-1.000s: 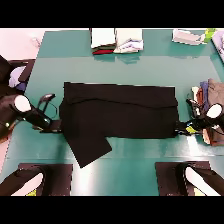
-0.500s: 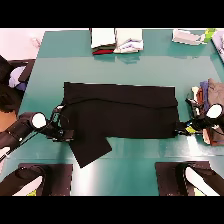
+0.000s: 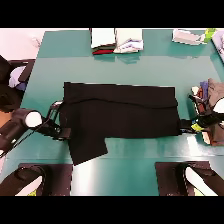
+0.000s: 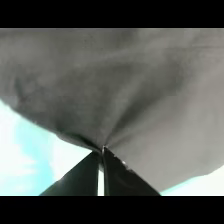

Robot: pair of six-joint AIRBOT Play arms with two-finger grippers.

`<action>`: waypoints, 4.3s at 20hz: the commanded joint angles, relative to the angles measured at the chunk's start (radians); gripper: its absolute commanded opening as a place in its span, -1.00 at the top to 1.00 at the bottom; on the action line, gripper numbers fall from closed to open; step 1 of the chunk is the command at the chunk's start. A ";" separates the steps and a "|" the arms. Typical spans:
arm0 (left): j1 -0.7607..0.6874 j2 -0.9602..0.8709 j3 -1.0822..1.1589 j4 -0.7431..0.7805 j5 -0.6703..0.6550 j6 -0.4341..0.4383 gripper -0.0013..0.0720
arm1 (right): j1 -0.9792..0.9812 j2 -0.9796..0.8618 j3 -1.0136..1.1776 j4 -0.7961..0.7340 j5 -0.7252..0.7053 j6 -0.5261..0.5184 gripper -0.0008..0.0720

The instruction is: Fold the shirts.

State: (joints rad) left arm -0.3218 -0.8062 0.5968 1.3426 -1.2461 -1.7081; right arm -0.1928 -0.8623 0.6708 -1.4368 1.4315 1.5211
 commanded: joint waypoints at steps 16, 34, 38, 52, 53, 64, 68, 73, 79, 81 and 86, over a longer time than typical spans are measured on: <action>0.125 -0.420 0.501 0.161 0.252 0.121 0.90 | -0.005 -0.341 0.436 -0.018 -0.133 0.008 0.94; 0.126 -0.563 0.669 0.007 0.146 0.183 0.90 | -0.130 -0.528 0.523 0.083 -0.116 -0.013 -0.72; 0.078 -0.564 0.669 -0.064 0.211 0.183 0.90 | -0.164 -0.542 0.376 0.142 -0.168 -0.034 -0.72; -0.164 -0.652 0.669 -0.095 0.274 0.135 0.91 | -0.025 -0.490 0.338 0.105 -0.237 -0.056 0.94; -0.185 -0.675 0.669 -0.108 0.293 0.135 0.91 | -0.008 -0.443 0.340 0.109 -0.232 -0.056 0.94; -0.345 -0.933 0.844 -0.194 0.361 0.146 0.91 | 0.320 -0.182 0.738 0.182 -0.045 0.104 0.94; -0.346 -0.942 0.844 -0.204 0.372 0.146 0.91 | 0.441 -0.249 0.885 0.188 -0.044 0.140 0.94; -0.317 -0.932 0.863 -0.195 0.316 0.145 0.91 | 0.550 -0.367 1.045 0.187 -0.043 0.182 0.94; -0.127 -0.699 0.878 0.018 0.226 0.146 0.90 | 0.692 -0.497 1.154 0.189 -0.089 0.211 0.94; -0.036 -0.586 0.878 0.105 0.202 0.146 0.90 | 0.766 -0.556 1.184 0.190 -0.140 0.220 0.94; 0.170 -0.340 0.878 0.231 0.153 0.149 0.90 | 0.972 -0.794 1.301 0.191 -0.314 0.222 0.93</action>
State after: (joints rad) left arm -0.2584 -1.2743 1.4742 1.4834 -1.0584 -1.5620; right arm 0.6724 -1.5299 1.9079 -1.2476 1.2293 1.7409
